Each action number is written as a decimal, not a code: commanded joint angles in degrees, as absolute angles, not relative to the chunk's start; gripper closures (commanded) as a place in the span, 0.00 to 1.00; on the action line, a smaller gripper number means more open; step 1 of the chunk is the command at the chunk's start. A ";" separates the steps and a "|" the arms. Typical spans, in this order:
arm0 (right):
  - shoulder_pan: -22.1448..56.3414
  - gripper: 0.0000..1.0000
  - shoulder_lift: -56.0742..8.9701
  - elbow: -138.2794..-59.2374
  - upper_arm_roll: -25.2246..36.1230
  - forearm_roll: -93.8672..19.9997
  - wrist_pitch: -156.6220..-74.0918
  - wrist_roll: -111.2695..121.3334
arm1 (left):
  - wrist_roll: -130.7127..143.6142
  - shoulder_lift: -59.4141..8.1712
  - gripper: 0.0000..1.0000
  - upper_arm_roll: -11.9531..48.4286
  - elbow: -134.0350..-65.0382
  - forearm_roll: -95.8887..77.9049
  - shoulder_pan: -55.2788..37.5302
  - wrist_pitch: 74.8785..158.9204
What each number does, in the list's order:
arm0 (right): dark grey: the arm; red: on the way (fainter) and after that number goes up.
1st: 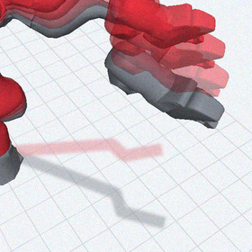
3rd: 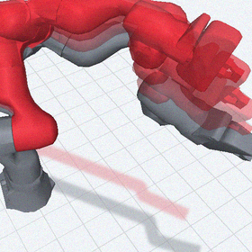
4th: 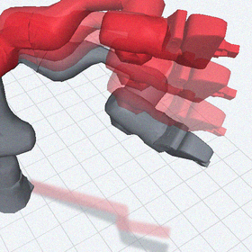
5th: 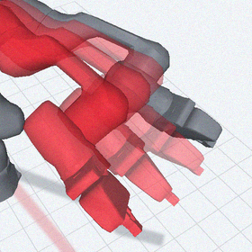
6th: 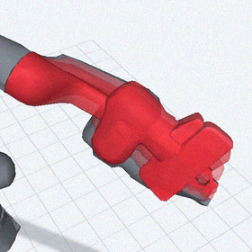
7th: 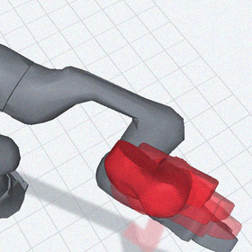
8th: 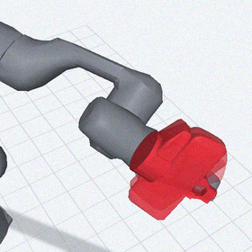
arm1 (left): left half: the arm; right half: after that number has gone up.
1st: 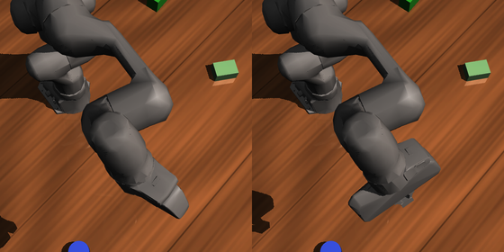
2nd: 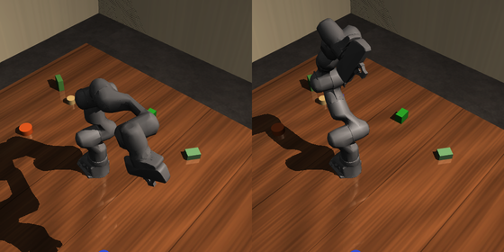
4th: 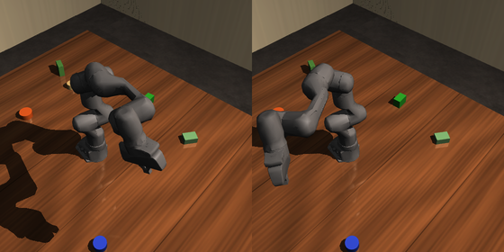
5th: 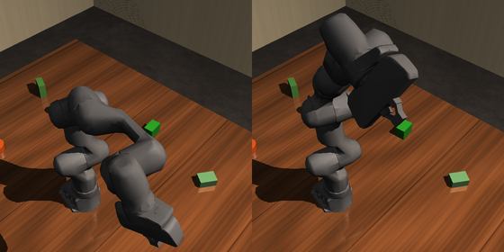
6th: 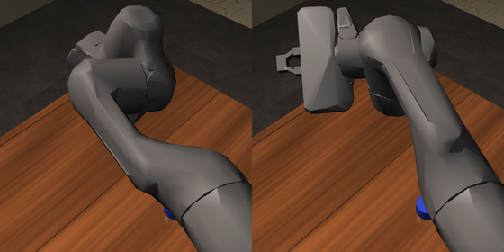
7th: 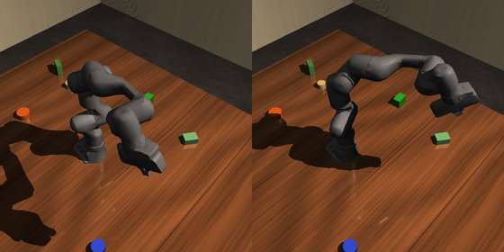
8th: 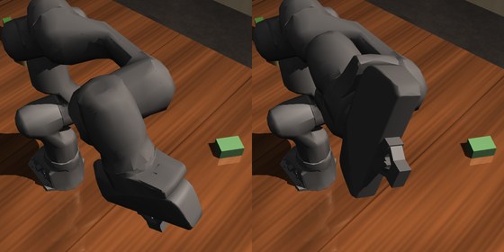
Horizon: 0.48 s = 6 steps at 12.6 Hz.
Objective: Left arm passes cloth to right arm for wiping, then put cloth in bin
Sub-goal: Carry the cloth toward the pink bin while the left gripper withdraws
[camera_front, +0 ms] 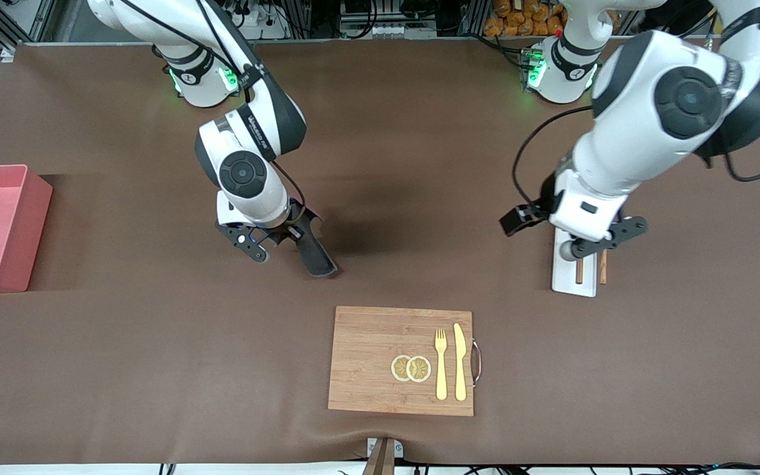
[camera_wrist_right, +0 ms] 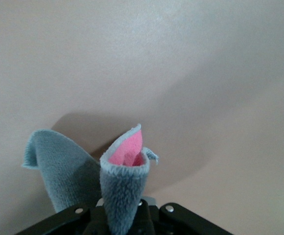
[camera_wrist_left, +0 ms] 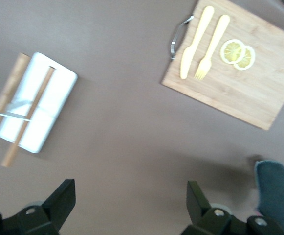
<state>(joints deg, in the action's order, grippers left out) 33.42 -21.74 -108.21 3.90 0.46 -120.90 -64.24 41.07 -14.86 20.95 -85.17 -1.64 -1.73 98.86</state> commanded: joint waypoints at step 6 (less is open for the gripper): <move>13.12 1.00 -16.09 -114.52 4.91 3.69 -121.38 -24.14 | 12.17 -4.77 0.00 6.36 -87.70 -1.41 -1.30 87.46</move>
<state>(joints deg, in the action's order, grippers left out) 17.40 -19.62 -111.44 5.30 1.99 -121.39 -32.47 18.16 -8.96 11.99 -85.21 -1.58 2.16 89.29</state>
